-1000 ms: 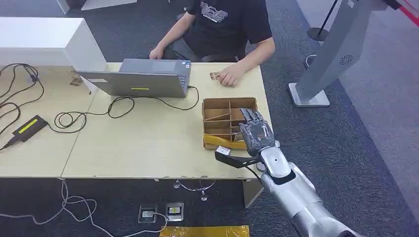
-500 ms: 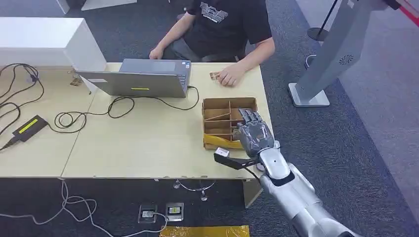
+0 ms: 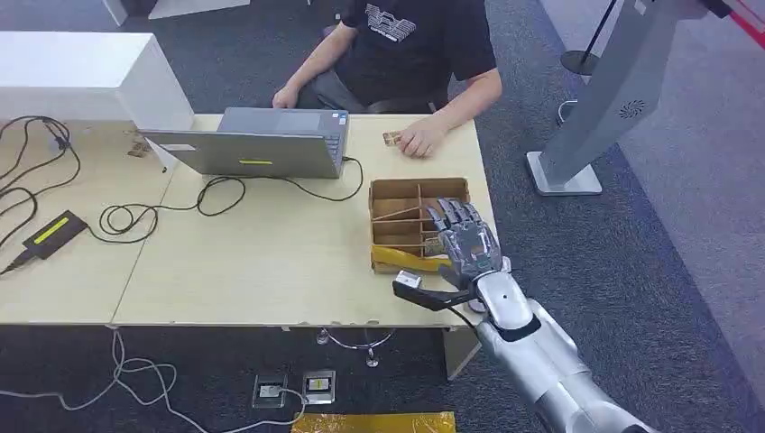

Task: Pass the card to the sensor for recognition and then transmit it.

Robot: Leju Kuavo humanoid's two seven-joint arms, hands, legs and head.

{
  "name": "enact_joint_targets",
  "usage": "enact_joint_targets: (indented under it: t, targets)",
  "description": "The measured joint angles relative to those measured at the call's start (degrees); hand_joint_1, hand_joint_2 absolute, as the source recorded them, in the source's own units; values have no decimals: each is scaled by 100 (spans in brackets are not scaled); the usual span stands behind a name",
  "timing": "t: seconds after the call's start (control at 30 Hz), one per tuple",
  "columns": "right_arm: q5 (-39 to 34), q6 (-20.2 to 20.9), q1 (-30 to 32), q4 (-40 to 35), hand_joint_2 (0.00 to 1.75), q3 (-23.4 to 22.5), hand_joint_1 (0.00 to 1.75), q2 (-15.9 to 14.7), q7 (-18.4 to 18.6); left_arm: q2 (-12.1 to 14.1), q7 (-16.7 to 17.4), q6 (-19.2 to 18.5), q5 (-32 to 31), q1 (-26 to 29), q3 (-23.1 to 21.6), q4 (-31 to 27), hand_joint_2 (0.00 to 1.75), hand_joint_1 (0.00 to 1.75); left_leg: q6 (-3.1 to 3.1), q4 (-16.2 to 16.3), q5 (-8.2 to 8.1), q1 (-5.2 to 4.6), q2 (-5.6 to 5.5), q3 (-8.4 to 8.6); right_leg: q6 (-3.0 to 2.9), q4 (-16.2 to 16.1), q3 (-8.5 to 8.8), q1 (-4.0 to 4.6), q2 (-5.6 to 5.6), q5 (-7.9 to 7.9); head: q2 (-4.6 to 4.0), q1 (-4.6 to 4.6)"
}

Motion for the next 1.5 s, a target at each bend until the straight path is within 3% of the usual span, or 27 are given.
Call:
enact_joint_targets:
  t: [0.3,0.63,0.77,0.83,0.9,1.07,1.5]
  targets:
    - [-37,94,14,-46,175,2,0,-13,0,2,39,2,11,-1,-17,0,0,0,0,0,0,0,0,0,0,0,0,0,0,0,0,-2]
    - [-79,965,13,-138,175,37,0,-9,4,13,39,-2,-35,-2,-28,0,0,0,0,0,0,0,0,-1,0,0,0,0,0,0,0,-2]
    - [-79,966,13,-138,175,37,0,-9,4,13,39,-2,-35,-1,-28,0,0,0,0,0,0,0,0,-1,0,0,0,0,0,0,0,-2]
    - [-52,1198,-1,-221,175,74,0,-11,9,15,39,-2,-33,-2,-28,0,0,0,0,0,0,0,0,0,0,0,0,0,0,0,0,-2]
    - [13,1679,-131,-521,175,157,0,-67,57,26,39,-11,-33,-2,-37,0,0,0,0,0,0,0,0,0,0,0,0,0,0,0,0,-2]
    - [33,2076,-305,-809,175,186,0,-179,72,31,11,-83,-35,-2,-37,0,0,0,-2,0,1,-1,0,0,-2,0,0,0,0,2,0,-2]
    - [188,2092,-815,-1078,175,391,0,-330,-37,33,-114,-94,0,-1,-148,0,0,0,-2,0,2,1,0,0,-3,0,0,1,0,2,0,-2]
